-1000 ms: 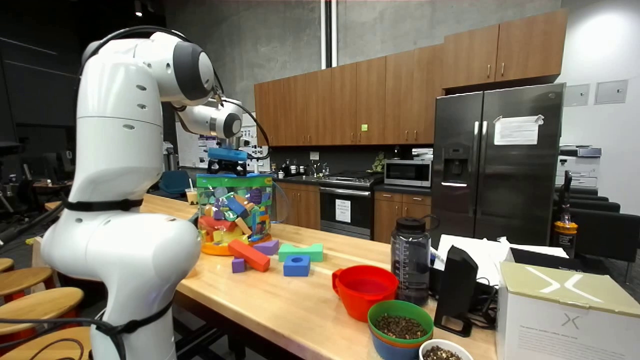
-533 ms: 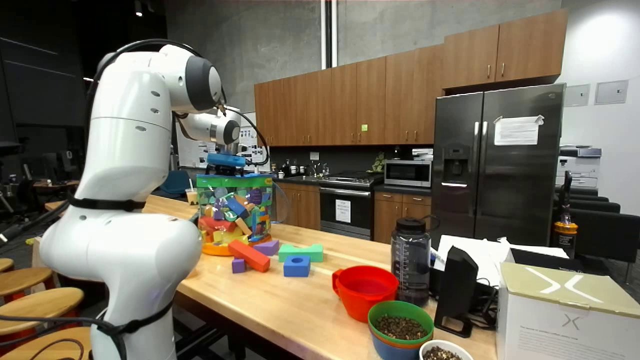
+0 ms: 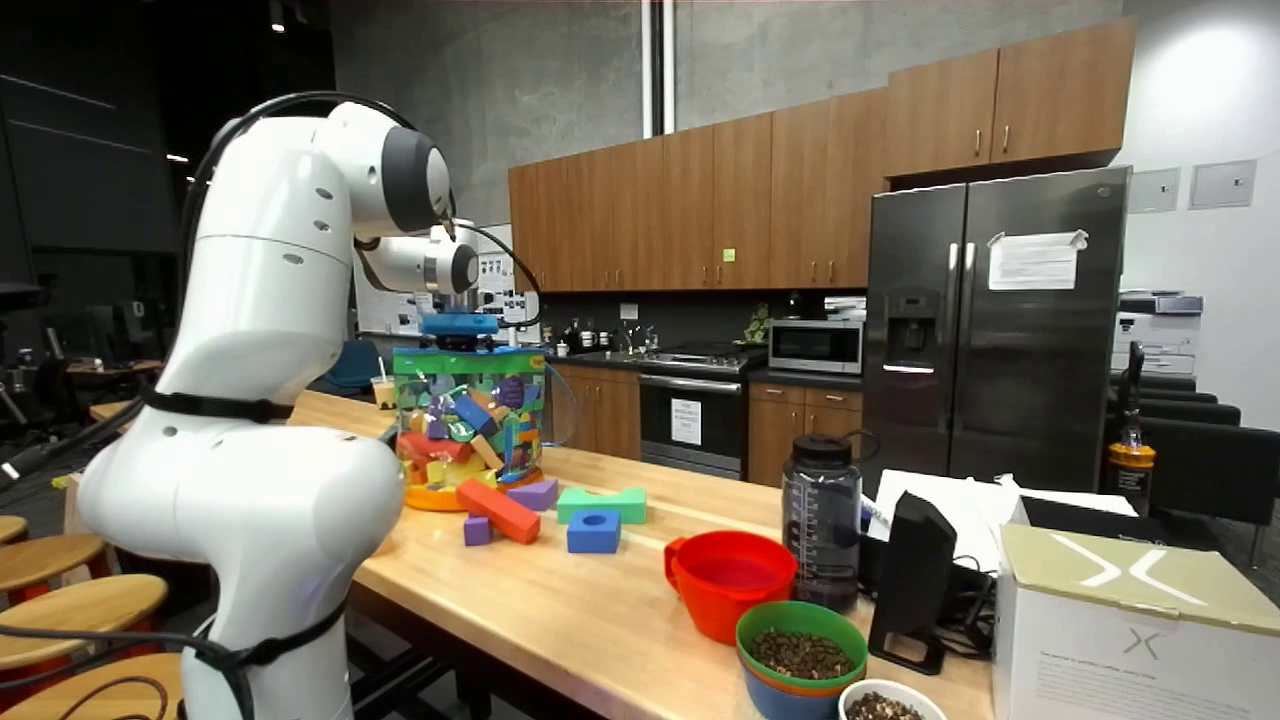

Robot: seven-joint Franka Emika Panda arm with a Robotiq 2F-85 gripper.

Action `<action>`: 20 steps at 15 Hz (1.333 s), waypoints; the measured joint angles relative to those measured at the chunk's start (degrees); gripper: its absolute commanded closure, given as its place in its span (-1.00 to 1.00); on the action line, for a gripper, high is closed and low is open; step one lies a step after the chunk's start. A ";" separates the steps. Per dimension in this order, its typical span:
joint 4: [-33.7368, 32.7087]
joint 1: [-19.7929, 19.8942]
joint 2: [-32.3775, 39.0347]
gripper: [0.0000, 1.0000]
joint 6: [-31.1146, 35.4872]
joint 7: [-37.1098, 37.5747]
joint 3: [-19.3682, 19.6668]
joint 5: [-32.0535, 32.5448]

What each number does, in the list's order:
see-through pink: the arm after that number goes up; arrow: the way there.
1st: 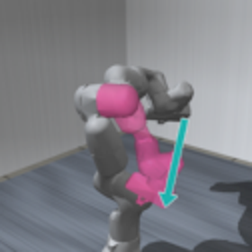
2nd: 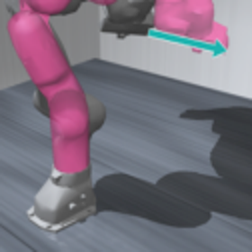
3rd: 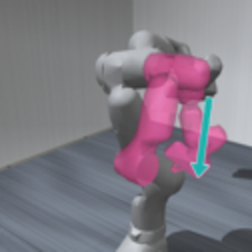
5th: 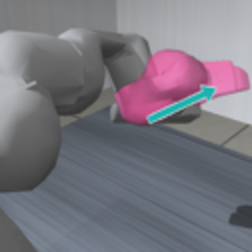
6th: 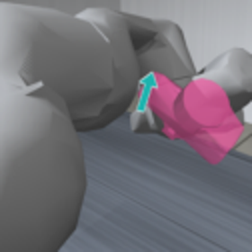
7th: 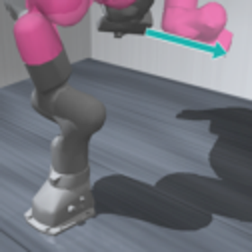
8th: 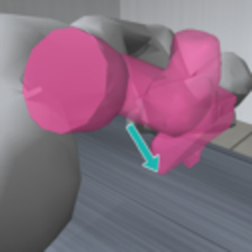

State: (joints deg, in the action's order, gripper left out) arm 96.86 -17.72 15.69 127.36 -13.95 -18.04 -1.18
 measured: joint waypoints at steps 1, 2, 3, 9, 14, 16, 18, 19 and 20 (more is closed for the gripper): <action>0.00 0.02 0.00 -1.00 0.56 -0.26 0.22 1.37; 0.00 0.05 0.00 -1.00 1.12 -0.42 0.44 2.68; 0.00 0.07 0.00 -1.00 1.75 -0.50 0.65 3.90; 0.70 0.09 0.00 -1.00 6.04 -0.80 1.49 8.57; 1.52 0.08 0.00 -1.00 7.44 -0.80 1.49 8.87; 1.52 0.08 -0.01 -1.00 7.46 -0.80 1.49 8.87; 1.52 0.06 0.08 -1.00 7.45 -0.77 1.46 8.85; 1.52 0.06 0.16 -1.00 7.45 -0.76 1.46 8.85; 1.52 0.06 0.26 -1.00 7.45 -0.75 1.46 8.85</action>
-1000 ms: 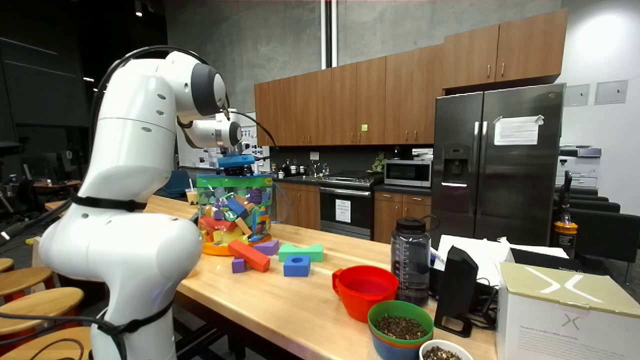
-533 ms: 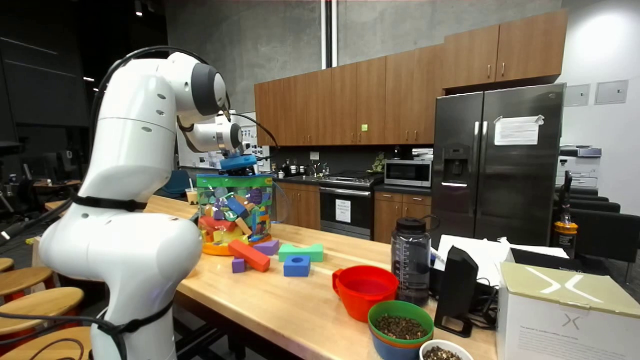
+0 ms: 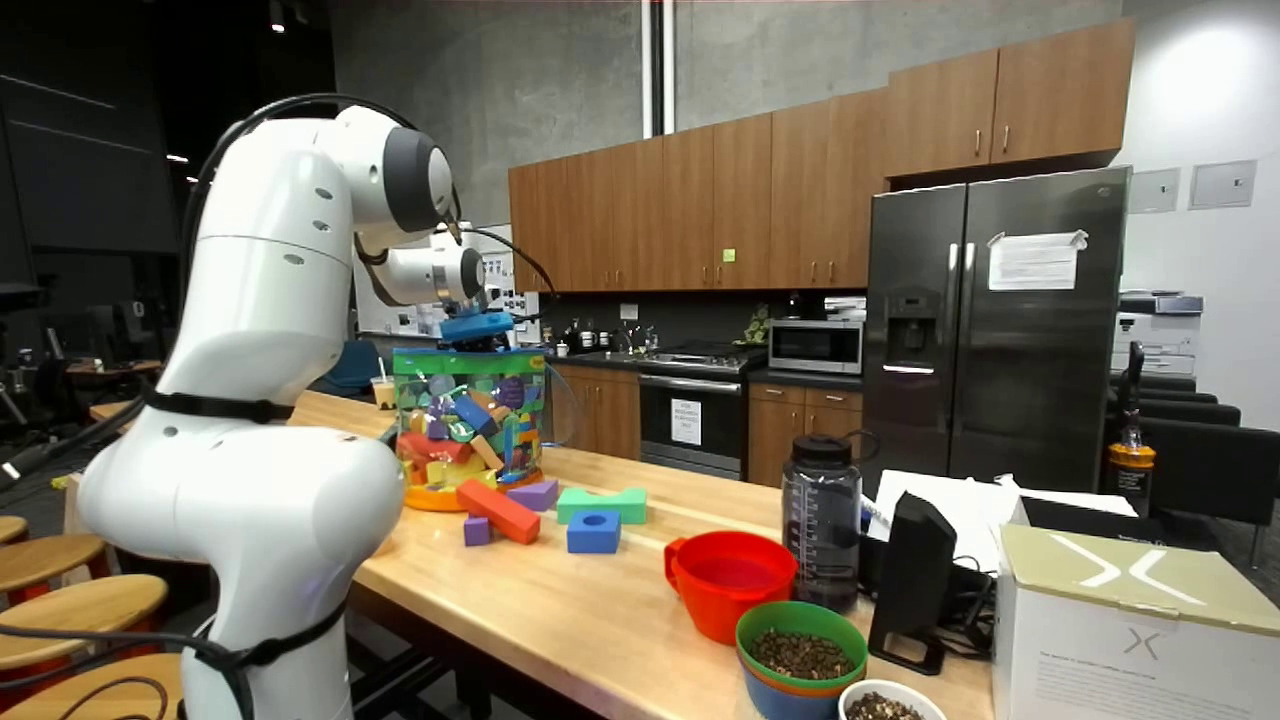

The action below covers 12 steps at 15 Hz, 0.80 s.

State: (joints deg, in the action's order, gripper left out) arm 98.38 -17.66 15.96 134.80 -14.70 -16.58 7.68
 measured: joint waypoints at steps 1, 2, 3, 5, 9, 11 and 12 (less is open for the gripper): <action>0.00 -0.01 0.18 -1.00 0.00 0.02 0.00 0.00; 0.07 -0.01 0.44 -1.00 0.01 0.02 0.00 0.00; 0.33 -0.02 0.68 -1.00 0.06 0.02 0.00 0.05; 1.39 -0.09 1.06 -1.00 1.67 0.05 0.00 0.71; 3.24 -0.24 1.11 -1.00 7.22 0.84 0.17 4.11; 3.79 -0.29 1.27 -1.00 9.63 1.32 0.57 6.27; 3.97 -0.30 1.30 -1.00 10.53 1.56 0.86 7.71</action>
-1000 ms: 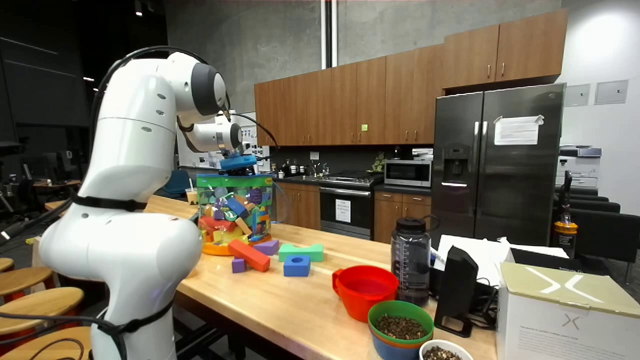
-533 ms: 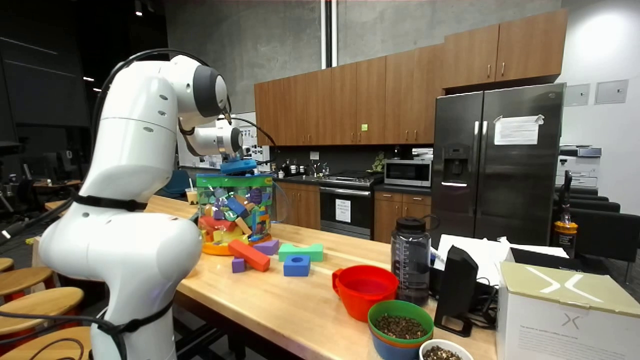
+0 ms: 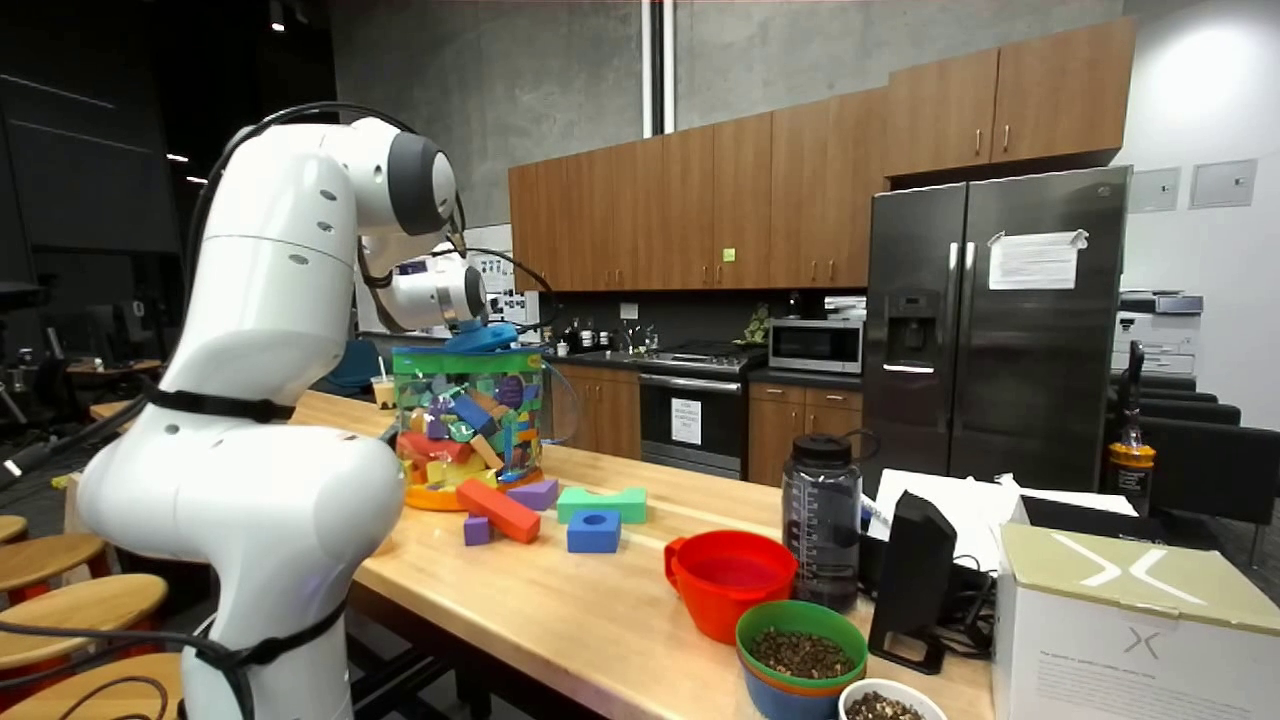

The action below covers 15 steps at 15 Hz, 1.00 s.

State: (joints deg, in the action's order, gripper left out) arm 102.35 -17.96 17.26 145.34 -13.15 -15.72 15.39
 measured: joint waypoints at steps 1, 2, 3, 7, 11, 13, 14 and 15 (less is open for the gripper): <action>0.07 -0.05 0.00 -1.00 0.77 0.15 0.43 1.87; 0.04 -0.19 -0.03 -1.00 1.25 0.29 1.04 4.41; -0.09 -0.41 -0.09 -1.00 1.46 0.41 1.74 7.08; -0.99 -0.82 -0.29 -1.00 1.57 1.08 3.38 13.41; -1.03 -0.90 -0.29 -1.00 1.56 1.36 3.46 13.66; -1.03 -0.92 -0.29 -1.00 1.56 1.37 3.46 13.67; -1.03 -0.93 -0.24 -1.00 1.56 1.36 3.45 13.64; -1.03 -0.93 -0.15 -1.00 1.56 1.36 3.42 13.62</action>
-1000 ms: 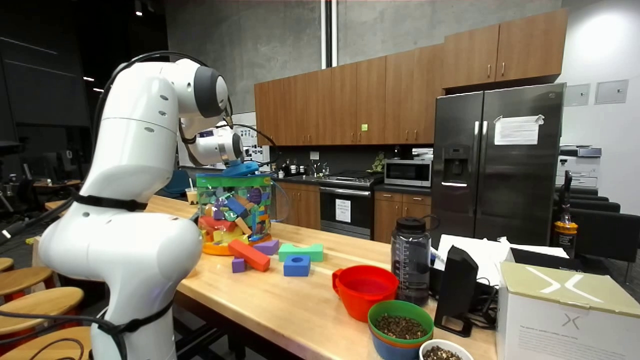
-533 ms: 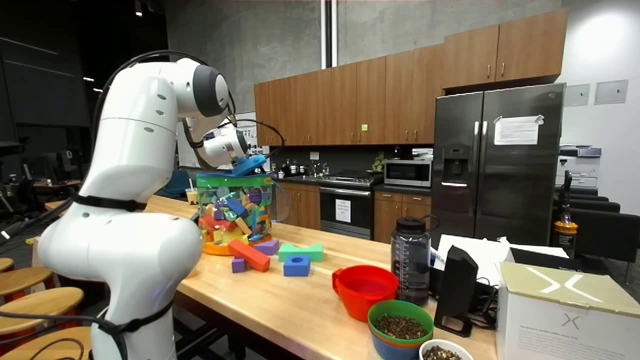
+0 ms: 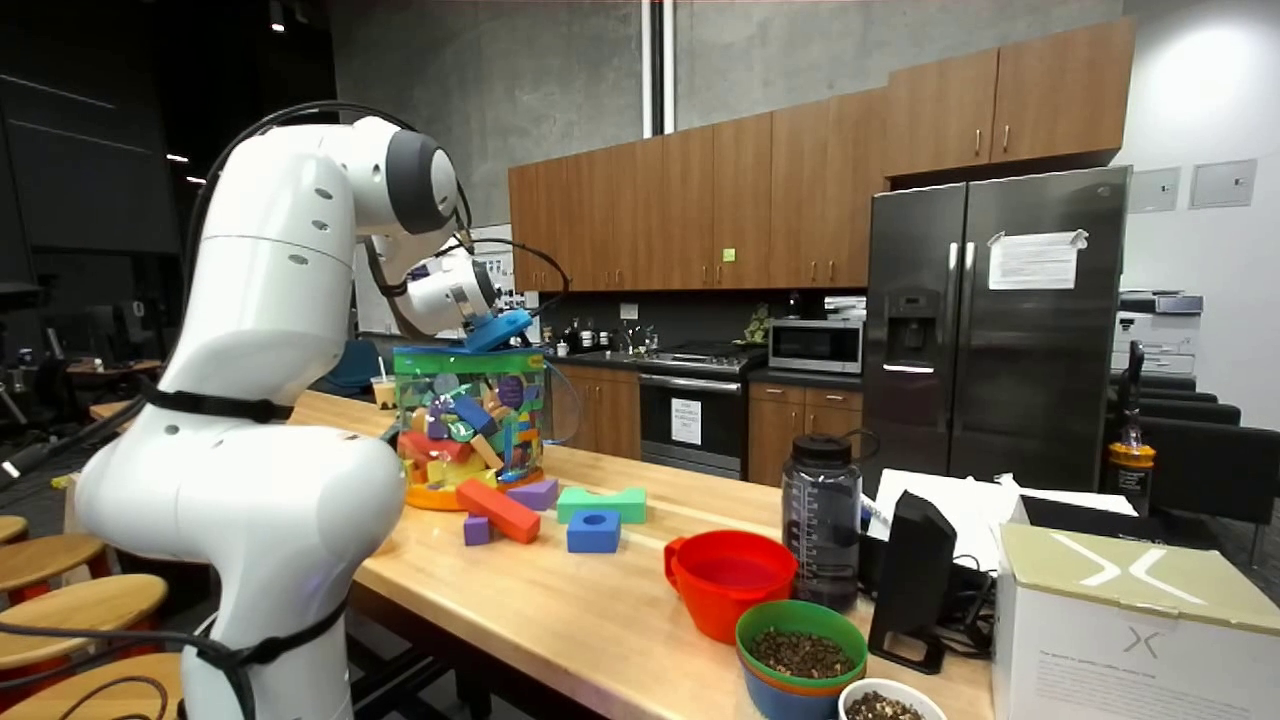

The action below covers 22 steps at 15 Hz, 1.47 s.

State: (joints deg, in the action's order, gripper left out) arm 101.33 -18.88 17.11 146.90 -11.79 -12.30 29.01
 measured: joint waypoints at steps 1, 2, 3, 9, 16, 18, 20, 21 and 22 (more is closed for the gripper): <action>0.01 0.00 0.09 -1.00 -0.05 0.00 -0.04 -0.03; 0.03 -0.01 0.17 -1.00 -0.10 0.00 -0.08 -0.06; 0.08 -0.02 0.27 -1.00 -0.18 0.00 -0.14 -0.16; 0.97 -0.07 1.08 -0.36 -0.90 -0.03 -0.86 -1.62; 1.22 -0.09 1.13 0.31 -0.99 -0.04 -0.99 -2.16; 1.22 -0.09 1.12 0.61 -0.99 -0.06 -0.99 -2.16; 1.03 -0.08 1.05 0.76 -0.97 -0.07 -0.96 -2.15; 0.98 -0.08 1.06 0.82 -0.97 -0.07 -0.93 -2.14; 0.94 -0.09 1.05 0.91 -0.94 -0.07 -0.92 -2.12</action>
State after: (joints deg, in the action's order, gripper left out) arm 102.26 -18.97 18.16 145.96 -11.86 -13.22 26.88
